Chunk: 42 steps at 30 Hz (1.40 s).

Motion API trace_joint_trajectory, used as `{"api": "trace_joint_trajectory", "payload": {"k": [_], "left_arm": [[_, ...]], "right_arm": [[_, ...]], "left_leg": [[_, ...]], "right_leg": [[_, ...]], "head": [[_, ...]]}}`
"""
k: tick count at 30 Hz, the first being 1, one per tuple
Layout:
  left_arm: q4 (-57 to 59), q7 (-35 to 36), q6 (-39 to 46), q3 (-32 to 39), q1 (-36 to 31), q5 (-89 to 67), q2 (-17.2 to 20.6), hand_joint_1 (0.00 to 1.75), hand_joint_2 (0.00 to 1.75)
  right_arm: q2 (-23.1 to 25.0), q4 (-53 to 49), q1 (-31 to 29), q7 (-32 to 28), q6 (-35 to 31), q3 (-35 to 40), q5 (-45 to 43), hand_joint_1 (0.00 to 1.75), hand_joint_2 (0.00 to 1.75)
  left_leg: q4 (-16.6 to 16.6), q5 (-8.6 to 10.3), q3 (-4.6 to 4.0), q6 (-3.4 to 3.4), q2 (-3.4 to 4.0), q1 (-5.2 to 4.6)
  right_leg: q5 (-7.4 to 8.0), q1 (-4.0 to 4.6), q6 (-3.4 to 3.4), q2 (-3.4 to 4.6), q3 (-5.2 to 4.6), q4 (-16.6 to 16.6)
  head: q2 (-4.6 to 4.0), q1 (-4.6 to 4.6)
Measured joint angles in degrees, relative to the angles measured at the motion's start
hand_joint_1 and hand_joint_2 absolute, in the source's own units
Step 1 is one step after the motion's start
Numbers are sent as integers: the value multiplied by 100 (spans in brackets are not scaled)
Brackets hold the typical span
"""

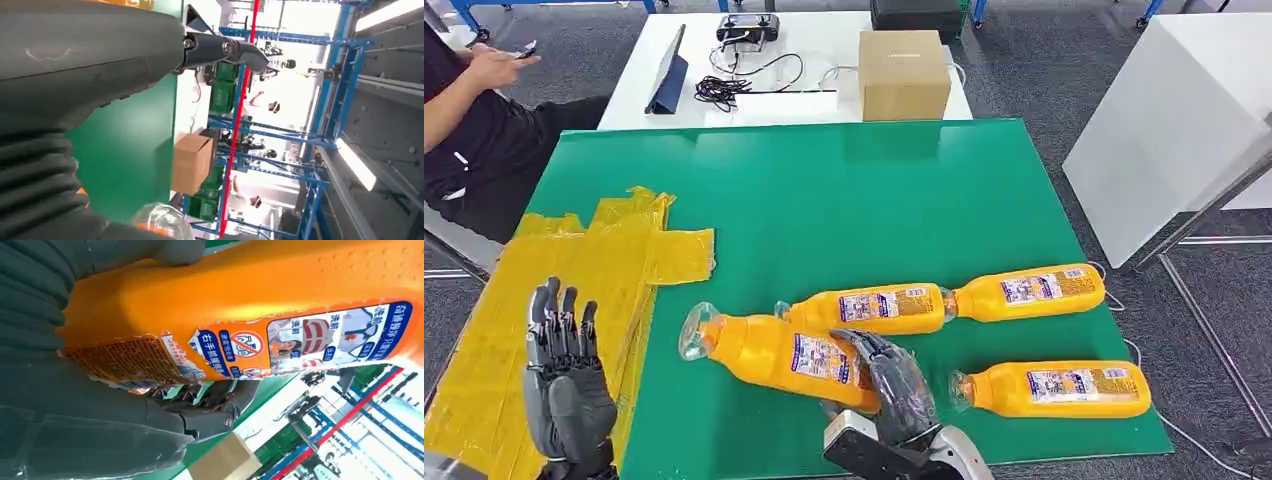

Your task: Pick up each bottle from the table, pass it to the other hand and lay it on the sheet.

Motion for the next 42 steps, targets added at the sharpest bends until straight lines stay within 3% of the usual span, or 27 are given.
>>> {"api": "trace_joint_trajectory", "payload": {"k": [7, 14, 30, 35, 42], "left_arm": [[142, 332, 105, -223, -11, 854, 116, 0, 175], [300, 581, 120, -510, -11, 1386, 341, 0, 175], [737, 881, -909, -1095, -232, 2584, 780, 0, 175], [783, 881, -1154, -1211, -258, 2716, 850, 0, 175], [818, 883, -1215, -1222, -284, 2822, 879, 0, 175]], "right_arm": [[181, -89, 6, -970, -328, -31, -535, 175, 175], [282, -125, -56, -1207, -505, -18, -691, 175, 175], [630, 479, -922, -1058, -914, 214, -369, 175, 175], [717, 675, -1104, -759, -1178, 249, 534, 175, 175], [809, 931, -1372, -448, -1062, 669, 1231, 175, 175]], "left_leg": [[1, 0, 0, 0, -1, -1], [0, 0, -1, -1, 1, 2], [0, 0, -2, -1, 0, 2], [0, 0, -5, -1, 1, 2], [0, 0, -5, -1, 1, 2]], "right_leg": [[0, 0, 0, 0, 0, 0], [0, 1, 0, 0, 0, 0], [0, 1, 0, 0, -1, 1], [0, 1, 0, 0, -3, 1], [0, 1, 0, 0, -1, 2]], "head": [[0, 0], [0, 0], [0, 0], [0, 0], [0, 0]]}}
